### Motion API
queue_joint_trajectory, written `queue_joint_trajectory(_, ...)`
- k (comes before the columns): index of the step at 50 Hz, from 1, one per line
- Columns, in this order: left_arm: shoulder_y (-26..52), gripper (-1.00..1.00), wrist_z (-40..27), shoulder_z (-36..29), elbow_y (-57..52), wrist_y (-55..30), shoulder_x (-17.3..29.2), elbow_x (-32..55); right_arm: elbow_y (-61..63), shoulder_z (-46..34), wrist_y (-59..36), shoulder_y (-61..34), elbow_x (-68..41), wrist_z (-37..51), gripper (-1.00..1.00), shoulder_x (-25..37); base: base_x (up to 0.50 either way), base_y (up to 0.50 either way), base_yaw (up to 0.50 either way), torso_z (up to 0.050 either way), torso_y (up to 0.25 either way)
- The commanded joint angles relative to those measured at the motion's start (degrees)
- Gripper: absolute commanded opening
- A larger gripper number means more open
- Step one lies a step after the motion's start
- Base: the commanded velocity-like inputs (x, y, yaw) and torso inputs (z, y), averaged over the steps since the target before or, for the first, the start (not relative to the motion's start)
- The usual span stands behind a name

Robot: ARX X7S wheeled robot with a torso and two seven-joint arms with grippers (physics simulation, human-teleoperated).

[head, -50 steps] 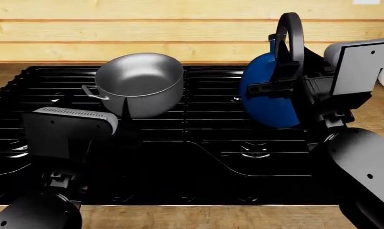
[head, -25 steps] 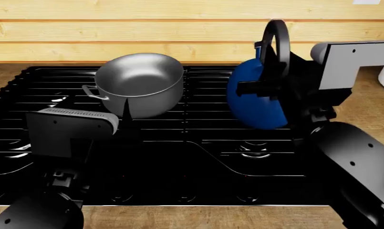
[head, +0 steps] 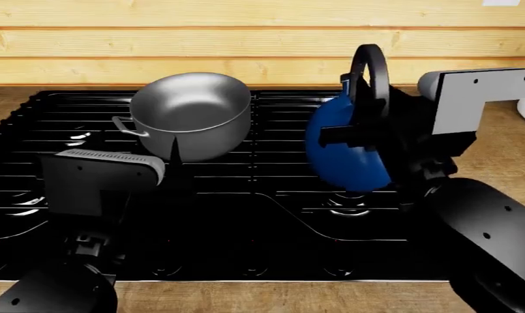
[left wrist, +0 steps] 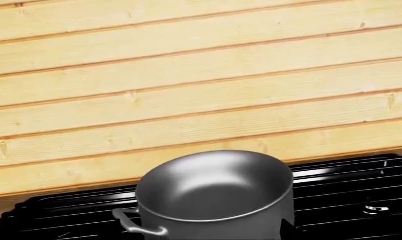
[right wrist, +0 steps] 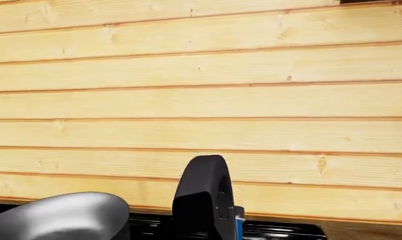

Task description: Pick the kettle from the counter and place it on a stove burner. Then turn the burner on.

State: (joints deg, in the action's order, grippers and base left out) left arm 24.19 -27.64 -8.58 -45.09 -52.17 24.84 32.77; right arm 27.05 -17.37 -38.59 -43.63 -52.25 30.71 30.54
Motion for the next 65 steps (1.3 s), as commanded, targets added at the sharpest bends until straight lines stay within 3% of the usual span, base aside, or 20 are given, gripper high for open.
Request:
queue_joint_trajectory(1,-0.3,1.0,0.09,-0.19,0.55,0.71,0.21,-0.11,-1.52,-1.6,-0.31,-0.89,1.64,-2.16,-1.0,-1.05,0.0,0.0,0.0,0.0,0.0)
queue_joint_trajectory(35,-0.63,1.0,-0.11,-0.61,1.38,1.9,0.62,-0.07,-5.93,-2.8,1.57,1.08,4.16,-3.36,-1.0,-0.72,0.0,0.0,0.0,0.0,0.001)
queue_joint_trajectory(36,-0.67,1.0,-0.11,-0.66,1.43,1.97,0.64,-0.12,-5.94,-2.78,1.46,1.09,4.08,-3.29,1.0,-0.68,0.0,0.0,0.0,0.0,0.0)
queue_joint_trajectory(58,-0.22,1.0,-0.6,-0.39,1.09,1.5,0.77,0.89,-3.6,-1.42,-0.58,1.2,1.59,-0.83,1.0,0.34,0.0,0.0,0.0,0.0,0.0)
queue_joint_trajectory(65,-0.03,1.0,-1.08,-0.15,0.33,0.94,0.82,1.43,2.71,1.46,-3.47,0.68,-3.21,3.45,1.0,1.92,0.0,0.0,0.0,0.0,0.0)
